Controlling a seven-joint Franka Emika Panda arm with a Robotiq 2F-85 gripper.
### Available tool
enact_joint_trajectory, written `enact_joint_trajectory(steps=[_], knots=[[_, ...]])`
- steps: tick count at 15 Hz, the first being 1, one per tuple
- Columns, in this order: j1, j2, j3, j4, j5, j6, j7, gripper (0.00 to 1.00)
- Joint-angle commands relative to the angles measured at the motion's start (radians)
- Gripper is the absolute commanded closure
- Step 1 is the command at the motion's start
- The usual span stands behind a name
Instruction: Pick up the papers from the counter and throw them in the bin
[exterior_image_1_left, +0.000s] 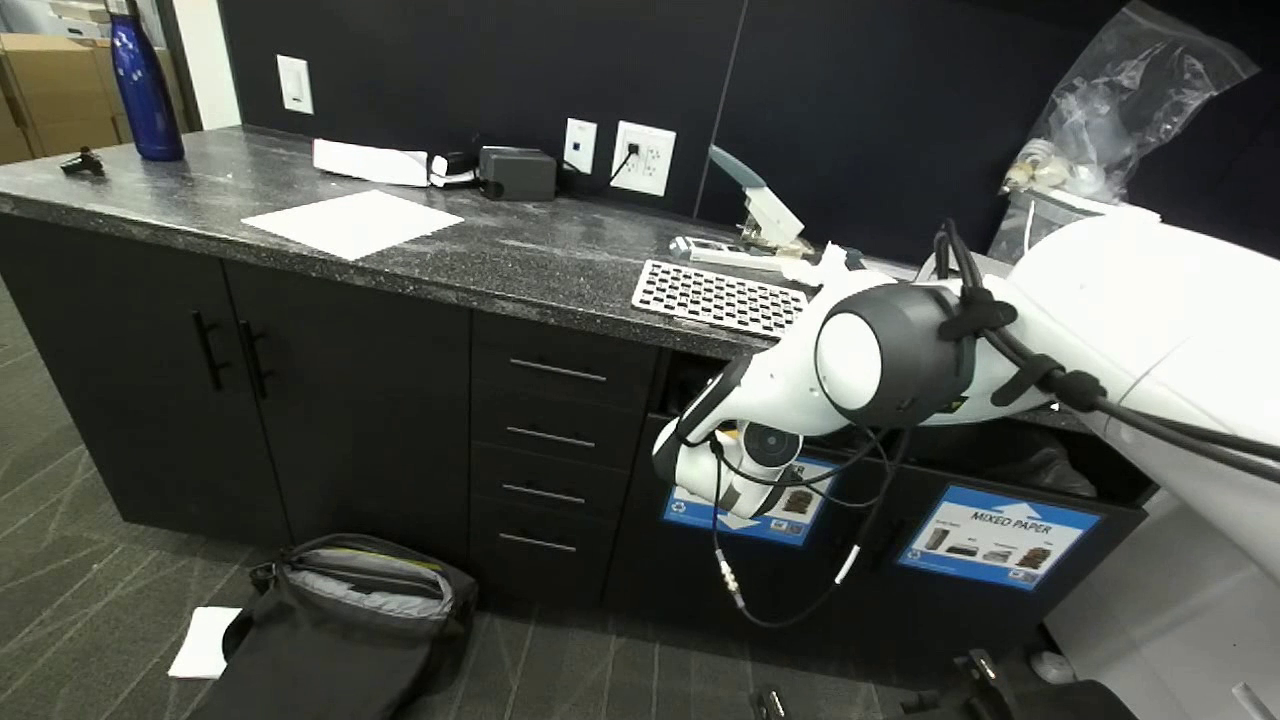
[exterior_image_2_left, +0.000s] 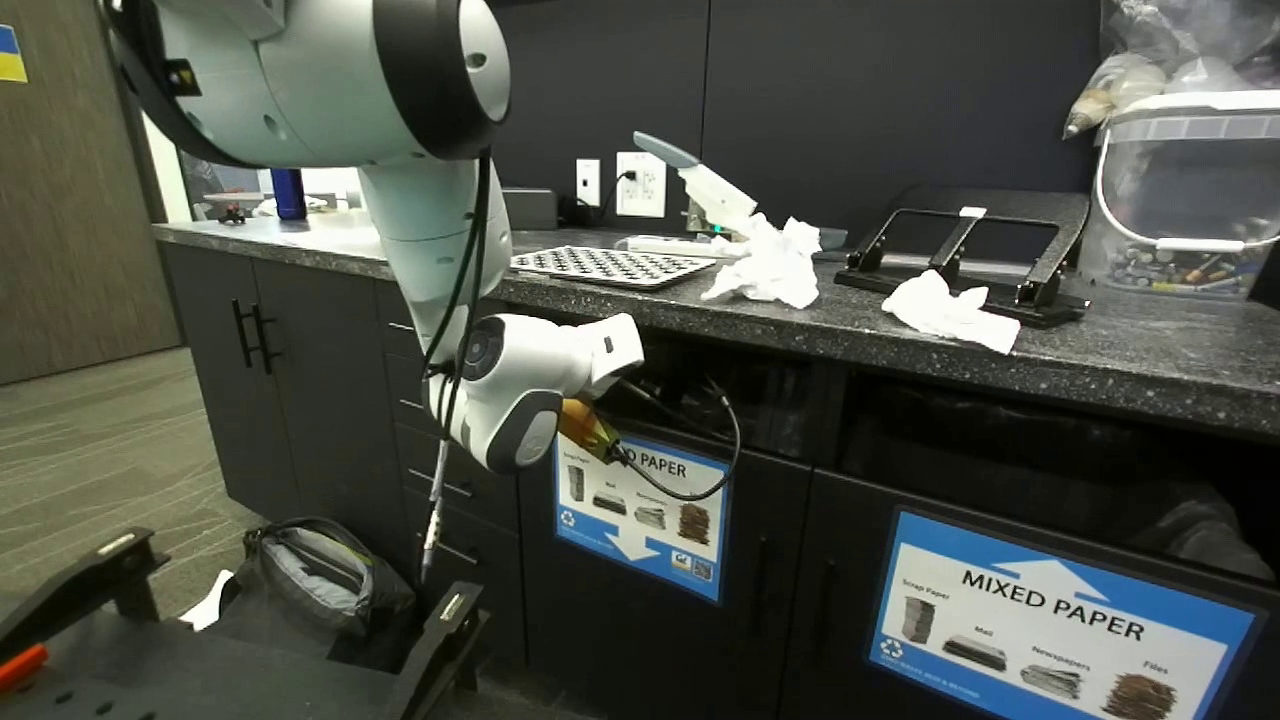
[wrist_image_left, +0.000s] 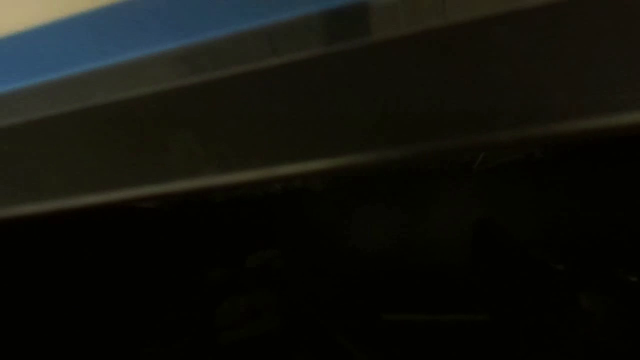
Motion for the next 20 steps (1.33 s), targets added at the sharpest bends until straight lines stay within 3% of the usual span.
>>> enact_joint_trajectory(steps=[1,3,7,8,10,14,16,18,19,20], knots=[[0.000,-0.152,0.054,-0.191,-0.003,-0.067,-0.023,0.00],[-0.004,-0.215,0.097,-0.273,0.013,-0.088,-0.047,0.00],[0.051,-0.386,0.097,-0.461,0.124,-0.154,-0.120,0.00],[0.037,-0.429,0.131,-0.509,0.158,-0.169,-0.191,0.00],[0.075,-0.527,0.122,-0.606,0.299,-0.230,-0.318,0.00],[0.075,-0.741,0.148,-0.779,0.455,-0.435,-0.501,0.00],[0.115,-0.848,0.099,-0.839,0.629,-0.588,-0.638,0.00],[0.184,-0.944,-0.007,-0.933,0.806,-0.736,-0.766,0.00],[0.205,-0.964,-0.048,-0.978,0.827,-0.783,-0.780,0.00],[0.215,-0.979,-0.078,-1.022,0.774,-0.815,-0.740,0.00]])
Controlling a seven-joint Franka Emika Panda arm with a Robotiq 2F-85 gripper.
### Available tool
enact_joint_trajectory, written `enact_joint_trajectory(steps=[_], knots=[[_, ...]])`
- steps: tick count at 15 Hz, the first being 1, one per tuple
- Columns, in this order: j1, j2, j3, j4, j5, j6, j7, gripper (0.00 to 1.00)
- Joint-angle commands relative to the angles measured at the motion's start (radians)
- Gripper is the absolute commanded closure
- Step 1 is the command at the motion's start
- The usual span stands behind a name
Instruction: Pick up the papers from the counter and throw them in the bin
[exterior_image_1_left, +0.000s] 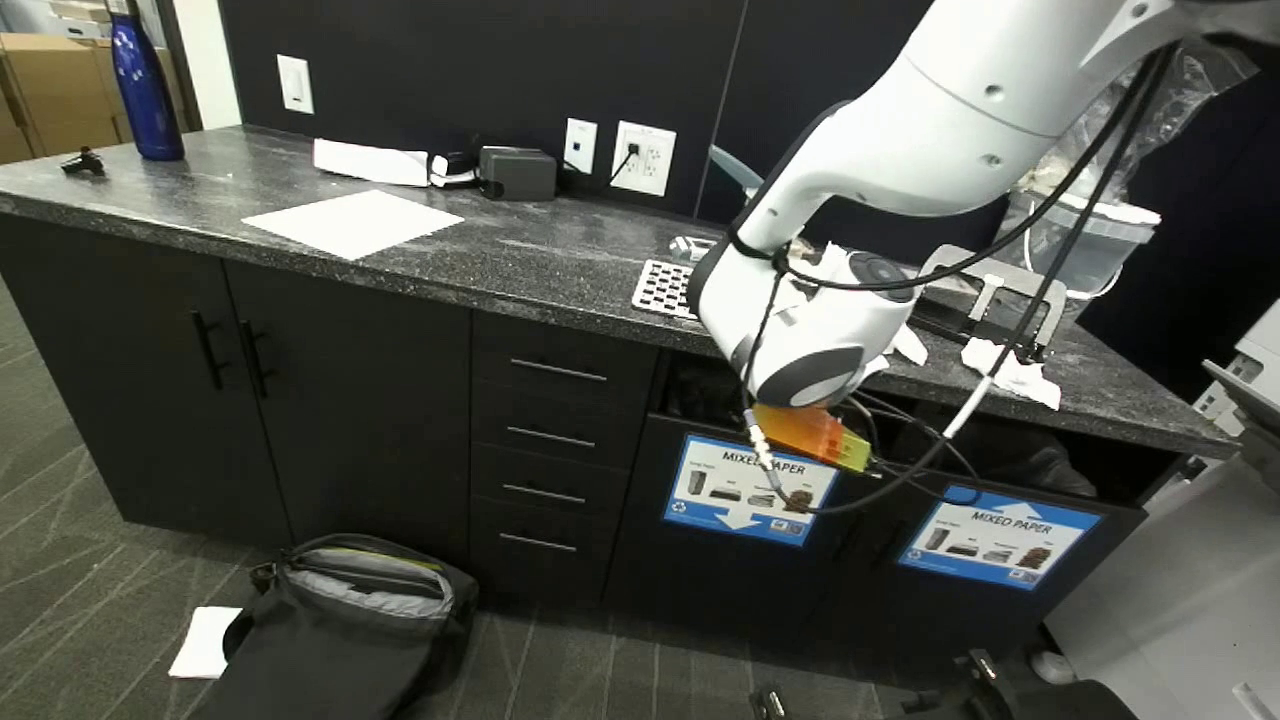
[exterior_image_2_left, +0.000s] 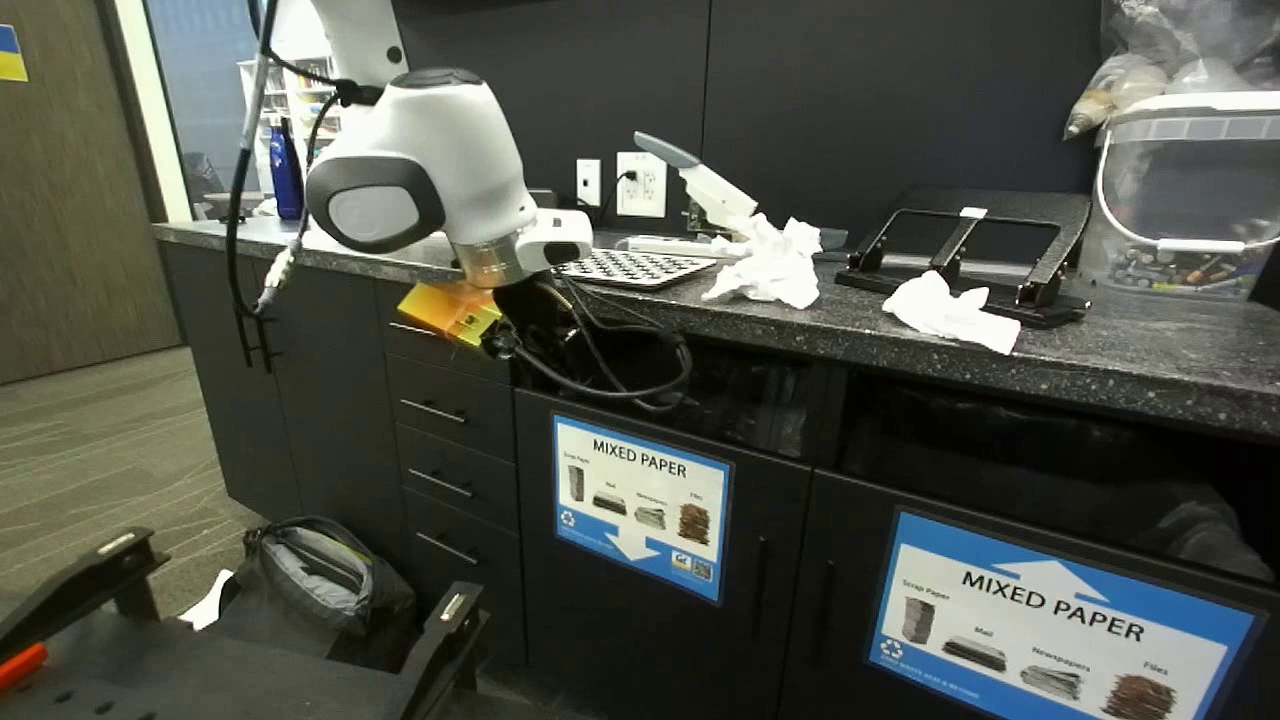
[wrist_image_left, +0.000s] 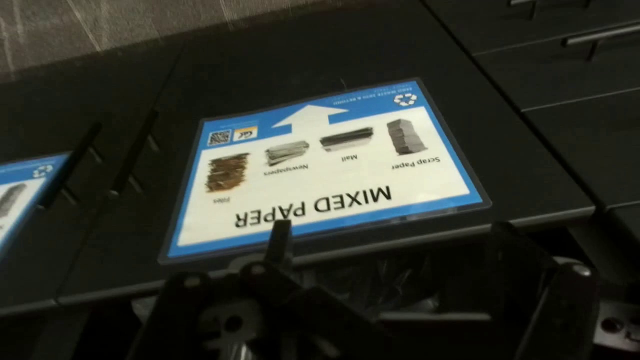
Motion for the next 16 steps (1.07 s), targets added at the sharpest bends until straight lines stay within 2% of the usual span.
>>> enact_joint_trajectory(steps=[1,3,5,8,11,13,14,16], knots=[[0.086,-0.118,-0.144,-0.191,-0.076,-0.146,0.068,0.00],[0.169,-0.110,-0.273,-0.227,-0.249,-0.228,0.235,0.00],[0.281,-0.088,-0.441,-0.211,-0.405,-0.345,0.383,0.00],[0.422,-0.062,-0.649,-0.124,-0.623,-0.495,0.623,0.00],[0.523,-0.051,-0.806,-0.005,-0.814,-0.639,0.801,0.00],[0.556,-0.053,-0.865,0.089,-0.894,-0.705,0.860,0.00],[0.474,-0.103,-0.795,0.131,-1.039,-0.699,0.957,0.00],[0.410,-0.125,-0.743,0.238,-1.199,-0.703,1.090,0.00]])
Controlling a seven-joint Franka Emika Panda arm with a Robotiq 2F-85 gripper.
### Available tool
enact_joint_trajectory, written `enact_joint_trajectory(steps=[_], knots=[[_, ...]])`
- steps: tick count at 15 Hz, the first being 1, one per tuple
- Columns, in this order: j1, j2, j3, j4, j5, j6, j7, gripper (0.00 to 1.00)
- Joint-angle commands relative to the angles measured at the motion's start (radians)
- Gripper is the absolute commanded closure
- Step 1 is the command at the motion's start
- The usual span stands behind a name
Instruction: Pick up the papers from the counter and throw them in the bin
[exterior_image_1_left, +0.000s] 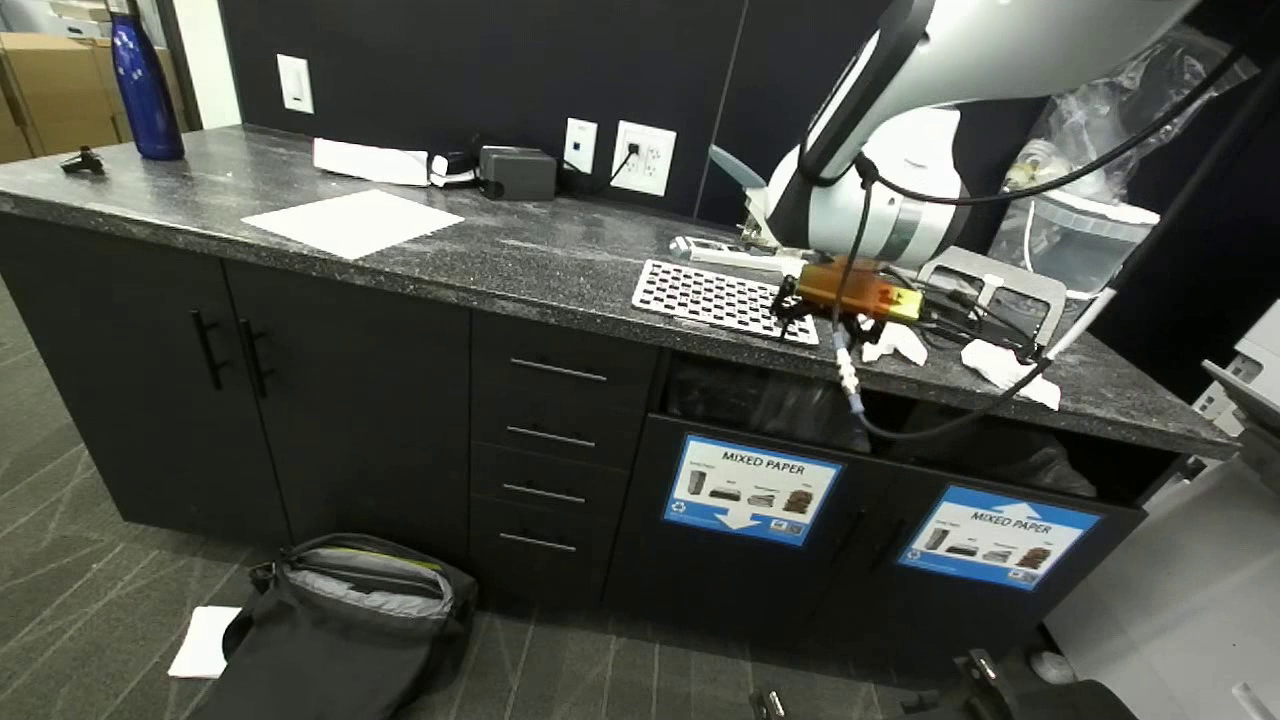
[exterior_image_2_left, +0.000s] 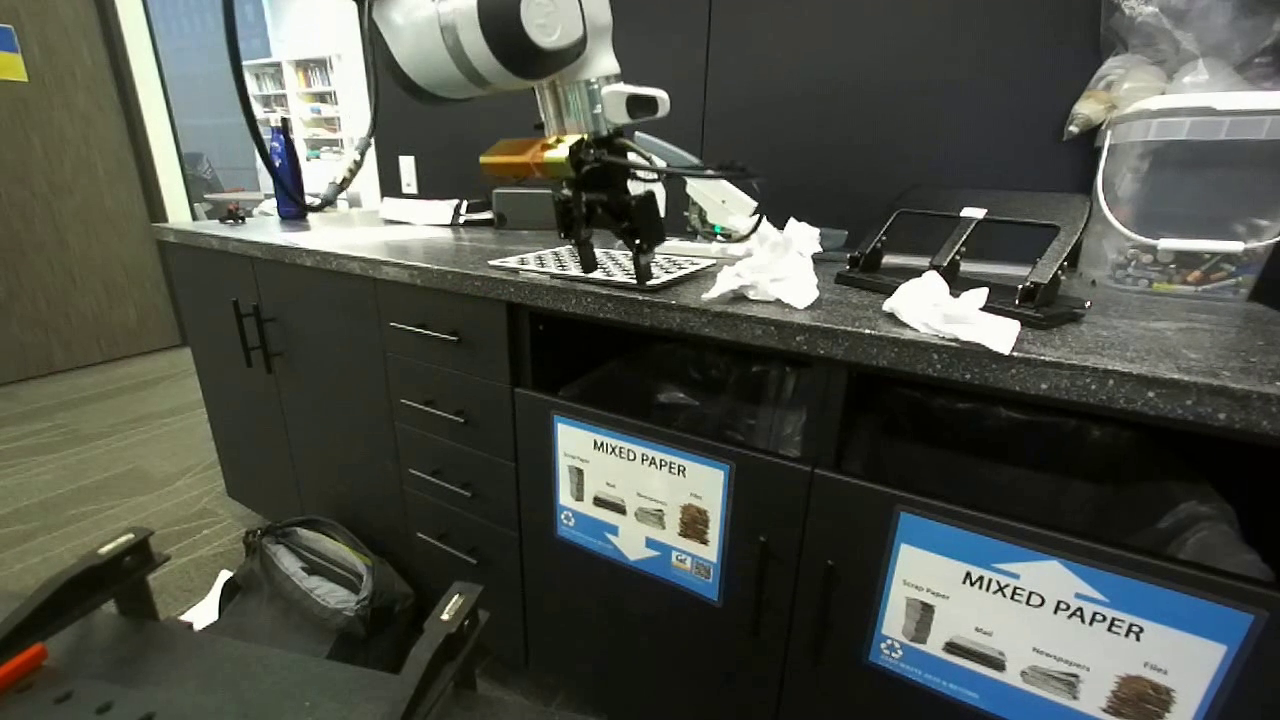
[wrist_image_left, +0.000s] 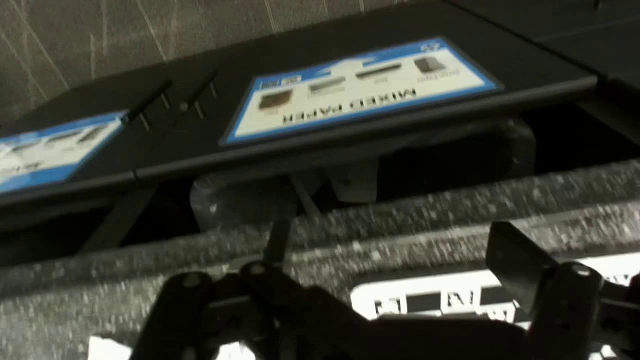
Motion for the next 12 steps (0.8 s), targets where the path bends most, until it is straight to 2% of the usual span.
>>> enact_joint_trajectory(steps=[1,3,4,6,12], knots=[[-0.126,-0.034,0.095,0.199,-0.249,-0.040,0.218,0.00],[-0.210,0.005,0.164,0.337,-0.310,-0.025,0.347,0.00],[-0.163,0.063,0.102,0.411,-0.221,-0.050,0.329,0.00],[-0.215,0.124,0.123,0.526,-0.211,-0.033,0.395,0.00],[-0.370,0.331,0.159,0.835,-0.179,-0.118,0.487,0.00]])
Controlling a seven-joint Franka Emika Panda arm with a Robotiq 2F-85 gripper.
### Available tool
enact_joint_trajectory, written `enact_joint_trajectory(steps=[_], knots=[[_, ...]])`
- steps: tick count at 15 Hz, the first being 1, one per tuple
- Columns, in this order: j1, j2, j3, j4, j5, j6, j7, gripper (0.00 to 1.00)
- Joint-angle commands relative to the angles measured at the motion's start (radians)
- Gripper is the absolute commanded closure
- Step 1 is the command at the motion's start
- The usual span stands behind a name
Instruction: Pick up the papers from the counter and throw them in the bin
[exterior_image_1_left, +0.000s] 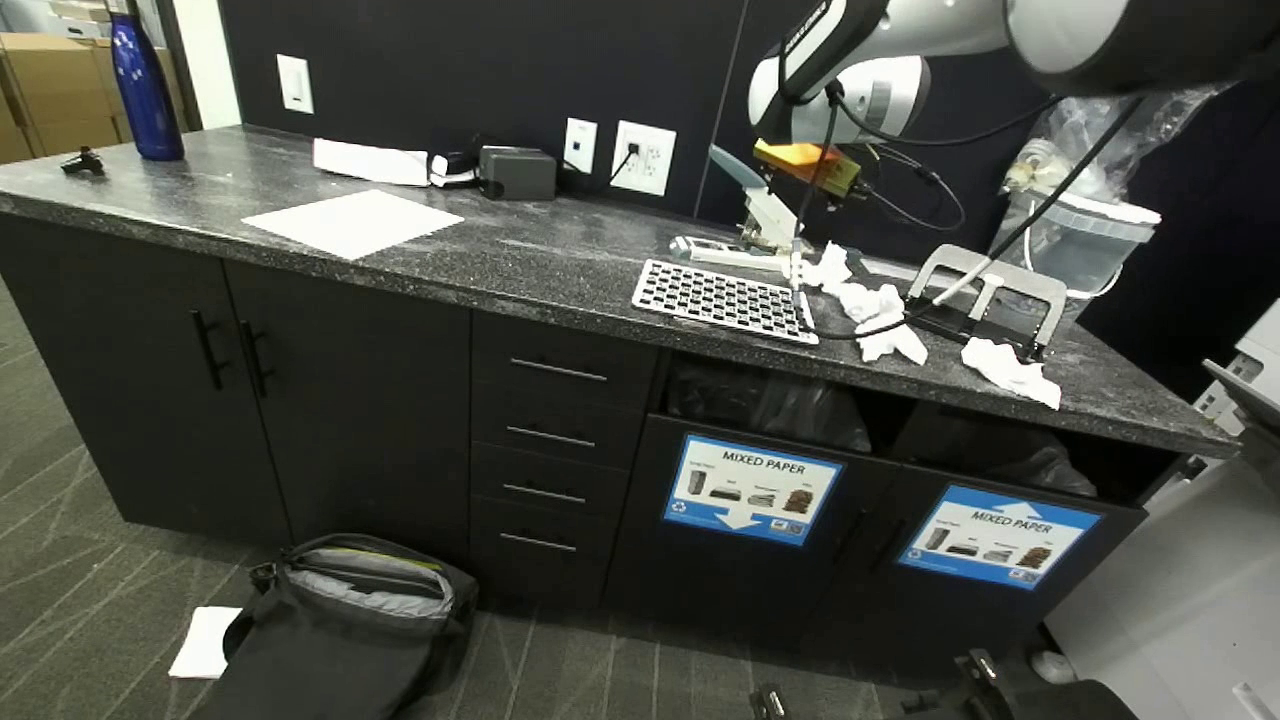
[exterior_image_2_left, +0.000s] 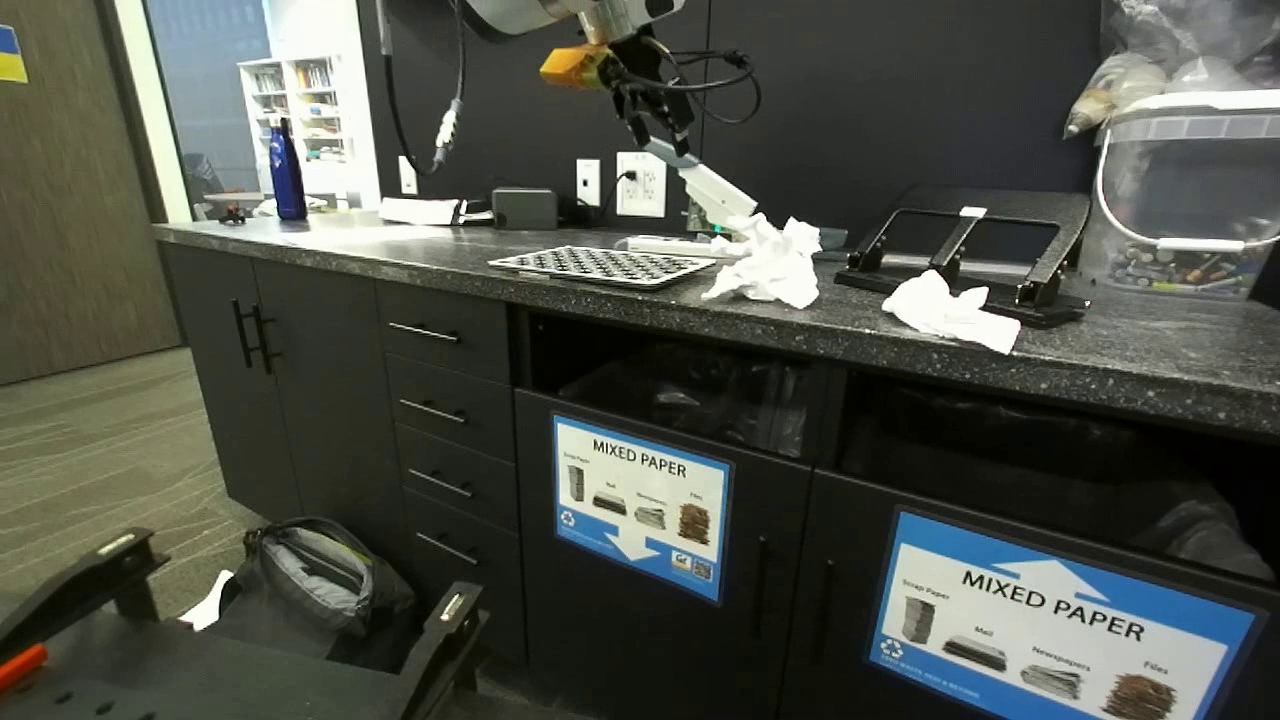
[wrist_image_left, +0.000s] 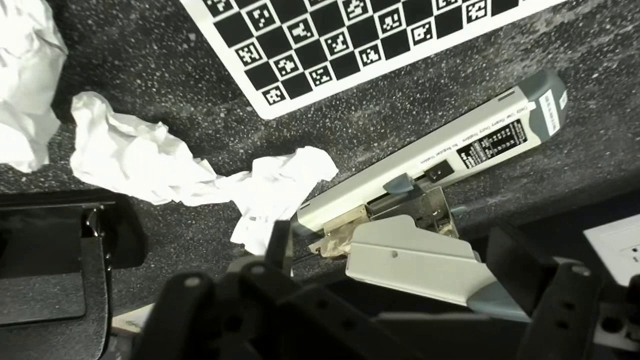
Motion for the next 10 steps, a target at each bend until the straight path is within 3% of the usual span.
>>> enact_joint_trajectory(steps=[1,4,7,8,10], knots=[[-0.107,0.164,0.011,0.245,0.002,-0.085,0.054,0.00],[-0.185,0.255,0.015,0.385,-0.010,-0.177,0.048,0.00],[-0.289,0.321,0.068,0.523,0.015,-0.252,-0.013,0.00],[-0.371,0.317,0.175,0.566,-0.101,-0.240,0.011,0.00],[-0.455,0.354,0.266,0.656,-0.147,-0.269,-0.014,0.00]])
